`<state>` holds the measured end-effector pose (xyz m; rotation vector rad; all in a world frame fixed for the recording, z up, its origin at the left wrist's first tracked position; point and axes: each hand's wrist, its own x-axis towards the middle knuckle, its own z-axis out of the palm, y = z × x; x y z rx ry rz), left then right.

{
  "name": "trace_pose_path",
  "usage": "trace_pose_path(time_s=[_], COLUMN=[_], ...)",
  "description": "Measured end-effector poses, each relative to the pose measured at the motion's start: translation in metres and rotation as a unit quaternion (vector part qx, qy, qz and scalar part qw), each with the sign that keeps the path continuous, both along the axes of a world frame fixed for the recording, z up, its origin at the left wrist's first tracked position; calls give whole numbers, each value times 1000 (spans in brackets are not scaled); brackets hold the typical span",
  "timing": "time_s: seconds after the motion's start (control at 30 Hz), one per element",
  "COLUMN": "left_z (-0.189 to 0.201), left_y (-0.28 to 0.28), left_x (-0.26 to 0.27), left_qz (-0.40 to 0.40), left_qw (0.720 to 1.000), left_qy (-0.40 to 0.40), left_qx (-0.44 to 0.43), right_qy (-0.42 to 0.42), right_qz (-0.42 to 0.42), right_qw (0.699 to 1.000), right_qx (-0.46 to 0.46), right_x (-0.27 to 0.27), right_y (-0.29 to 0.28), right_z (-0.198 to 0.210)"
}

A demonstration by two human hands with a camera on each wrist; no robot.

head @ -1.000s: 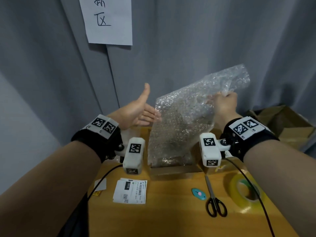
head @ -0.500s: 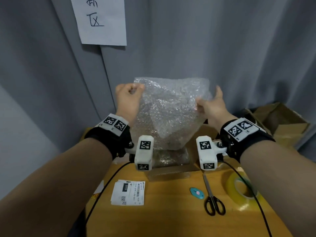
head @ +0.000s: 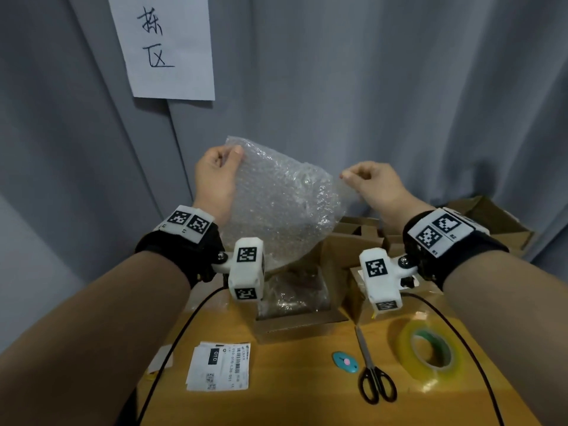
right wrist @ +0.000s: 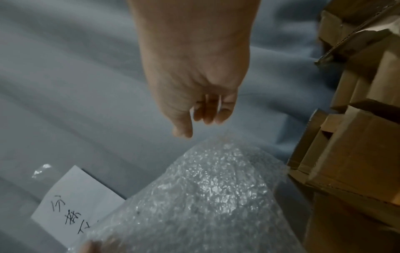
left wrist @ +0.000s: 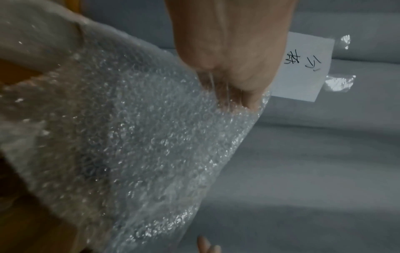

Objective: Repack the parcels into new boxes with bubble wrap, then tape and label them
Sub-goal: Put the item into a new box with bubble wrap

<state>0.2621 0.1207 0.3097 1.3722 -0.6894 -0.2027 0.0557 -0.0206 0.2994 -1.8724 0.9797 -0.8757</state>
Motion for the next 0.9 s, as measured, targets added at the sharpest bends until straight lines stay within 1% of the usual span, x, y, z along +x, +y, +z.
trace_pose_path(time_s=[0.03, 0.1, 0.13, 0.17, 0.2, 0.27, 0.33, 0.37, 0.4, 0.47, 0.5, 0.53, 0.6, 0.63, 0.67, 0.7, 0.73, 0.77, 0.8, 0.83, 0.9], left_z=[-1, -2, -3, -4, -4, -6, -8, -10, -11, -12, -13, -13, -14, -15, -14, -15, -15, -16, -14, -15, -16], left_y=[0, 3, 5, 7, 9, 11, 13, 15, 17, 21, 22, 24, 24, 23, 23, 21, 20, 17, 17, 14, 10], left_x=[3, 5, 5, 5, 4, 4, 6, 8, 11, 14, 16, 17, 18, 20, 20, 21, 21, 22, 19, 18, 18], left_qz=[-5, -22, -30, -34, -36, -37, -22, -13, -10, -16, -19, -20, -17, -15, -12, -5, 1, 11, 20, 29, 27], left_qw=[1000, 1000, 1000, 999, 999, 999, 999, 999, 999, 999, 998, 998, 999, 999, 999, 1000, 1000, 1000, 999, 999, 999], left_qy=[4, 9, 9, 9, 11, 19, 27, 32, 37, 41, 37, 34, 24, 18, 12, 5, 3, -5, -14, -20, 1], left_qx=[-2, 2, 7, 9, 10, 12, 16, 16, 20, 32, 36, 39, 35, 30, 30, 28, 27, 23, 21, 14, 22], right_qy=[18, 84, 112, 121, 105, 18, -82, -116, -123, -71, -46, -27, 34, 90, 136, 159, 144, 108, 46, -19, -135], right_qz=[-7, -6, 8, 32, 55, 68, 33, 9, -9, -19, 2, 42, 140, 168, 174, 151, 123, 98, 84, 69, 39], right_qw=[999, 989, 979, 971, 965, 965, 971, 973, 976, 990, 994, 995, 987, 980, 975, 975, 980, 988, 995, 997, 981], right_qx=[29, 125, 167, 203, 233, 253, 222, 201, 177, 118, 96, 86, 71, 51, 13, -26, -53, -53, -21, 35, 134], right_x=[1, 4, 5, 7, 11, 20, 29, 32, 32, 29, 27, 24, 18, 16, 15, 15, 15, 15, 14, 13, 11], right_y=[-1, 3, 7, 11, 15, 21, 20, 21, 22, 23, 21, 21, 24, 25, 23, 21, 22, 20, 19, 19, 22], right_z=[-1, -6, -10, -15, -21, -32, -42, -42, -39, -30, -26, -23, -15, -13, -13, -14, -13, -14, -15, -15, -12])
